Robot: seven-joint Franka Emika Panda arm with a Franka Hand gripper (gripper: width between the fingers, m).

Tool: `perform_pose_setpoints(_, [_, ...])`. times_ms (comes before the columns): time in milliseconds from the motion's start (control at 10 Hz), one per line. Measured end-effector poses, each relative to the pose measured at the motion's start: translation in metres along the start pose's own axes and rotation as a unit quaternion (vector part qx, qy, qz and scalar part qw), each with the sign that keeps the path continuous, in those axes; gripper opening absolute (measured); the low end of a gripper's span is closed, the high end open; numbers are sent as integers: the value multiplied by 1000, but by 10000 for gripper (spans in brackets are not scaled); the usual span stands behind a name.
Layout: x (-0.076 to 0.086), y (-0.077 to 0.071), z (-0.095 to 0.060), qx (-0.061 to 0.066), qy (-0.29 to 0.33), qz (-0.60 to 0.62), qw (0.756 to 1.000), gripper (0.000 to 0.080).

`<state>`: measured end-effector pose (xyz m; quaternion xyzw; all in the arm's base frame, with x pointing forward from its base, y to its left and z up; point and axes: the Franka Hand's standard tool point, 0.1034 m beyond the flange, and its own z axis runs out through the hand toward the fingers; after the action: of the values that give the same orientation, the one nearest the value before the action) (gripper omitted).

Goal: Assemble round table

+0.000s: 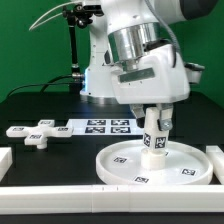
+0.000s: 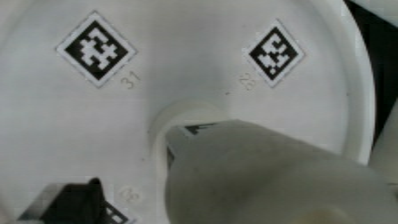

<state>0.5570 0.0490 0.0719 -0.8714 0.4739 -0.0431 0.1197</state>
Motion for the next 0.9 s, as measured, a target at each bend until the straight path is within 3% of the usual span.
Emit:
perform_pose_setpoints(300, [-12, -12, 0, -12, 4, -165, 986, 649])
perform_pose_setpoints(500, [-10, -10, 0, -13, 7, -203, 979, 649])
perform_pose_setpoints(700, [-10, -10, 0, -14, 6, -280, 960, 649])
perform_pose_setpoints(900, [-6, -6, 2, -19, 5, -380, 925, 649])
